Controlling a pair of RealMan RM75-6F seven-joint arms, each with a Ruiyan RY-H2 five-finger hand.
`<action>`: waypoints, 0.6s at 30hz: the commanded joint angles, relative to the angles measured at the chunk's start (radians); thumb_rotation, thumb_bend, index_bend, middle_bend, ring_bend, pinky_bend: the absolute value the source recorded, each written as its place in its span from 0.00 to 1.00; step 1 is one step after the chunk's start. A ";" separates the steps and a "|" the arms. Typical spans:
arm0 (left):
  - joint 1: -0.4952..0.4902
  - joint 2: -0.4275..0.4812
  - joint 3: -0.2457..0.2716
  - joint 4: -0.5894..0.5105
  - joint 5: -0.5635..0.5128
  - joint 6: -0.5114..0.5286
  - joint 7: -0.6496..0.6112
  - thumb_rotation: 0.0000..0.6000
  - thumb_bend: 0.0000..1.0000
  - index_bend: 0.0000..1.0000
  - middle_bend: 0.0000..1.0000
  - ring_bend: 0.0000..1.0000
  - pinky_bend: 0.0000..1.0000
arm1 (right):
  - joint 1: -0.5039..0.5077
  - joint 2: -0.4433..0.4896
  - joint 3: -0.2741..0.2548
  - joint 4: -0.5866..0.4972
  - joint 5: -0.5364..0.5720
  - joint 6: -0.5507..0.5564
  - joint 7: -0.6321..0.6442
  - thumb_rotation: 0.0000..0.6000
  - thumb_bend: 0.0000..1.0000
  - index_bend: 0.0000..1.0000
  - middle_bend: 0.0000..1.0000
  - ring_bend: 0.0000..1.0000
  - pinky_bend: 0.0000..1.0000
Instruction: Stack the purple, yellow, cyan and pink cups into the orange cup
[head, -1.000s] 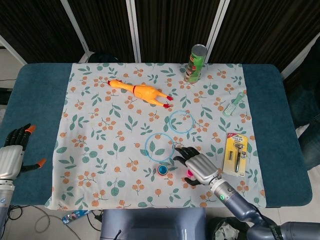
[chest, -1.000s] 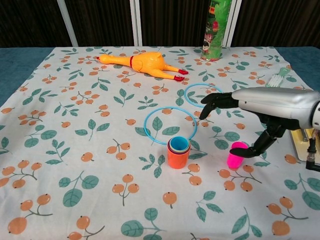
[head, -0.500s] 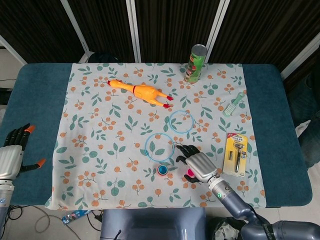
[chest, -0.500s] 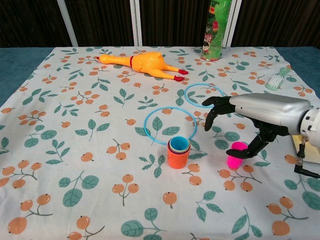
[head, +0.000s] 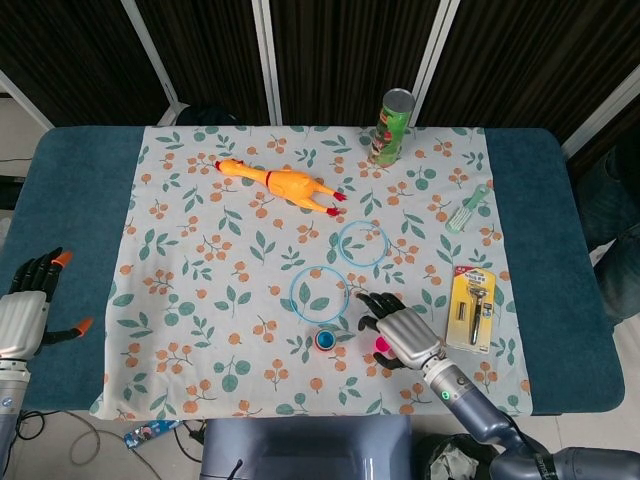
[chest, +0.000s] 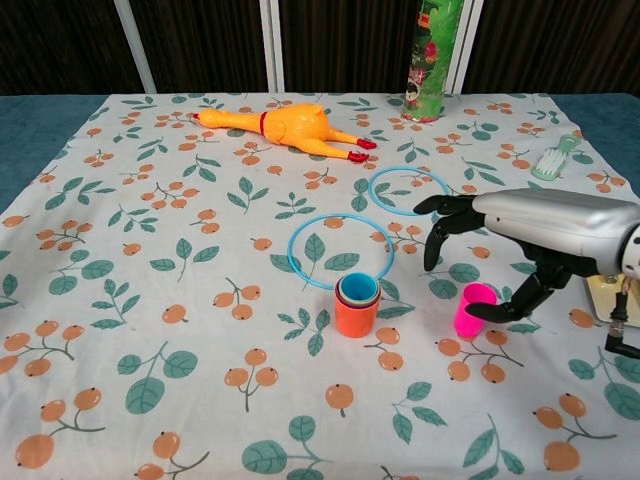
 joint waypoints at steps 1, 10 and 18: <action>0.000 -0.001 0.001 0.000 0.004 0.001 0.000 1.00 0.15 0.06 0.00 0.00 0.00 | -0.004 0.001 -0.002 0.002 0.000 -0.002 0.002 1.00 0.39 0.35 0.00 0.00 0.10; -0.001 -0.004 0.002 0.001 0.005 0.001 0.008 1.00 0.15 0.06 0.00 0.00 0.00 | -0.022 -0.003 -0.005 0.025 -0.016 0.012 0.009 1.00 0.39 0.39 0.00 0.00 0.12; 0.000 -0.004 0.003 -0.001 0.007 0.002 0.010 1.00 0.15 0.06 0.00 0.00 0.00 | -0.040 -0.006 -0.013 0.043 -0.028 0.022 0.013 1.00 0.39 0.40 0.00 0.00 0.12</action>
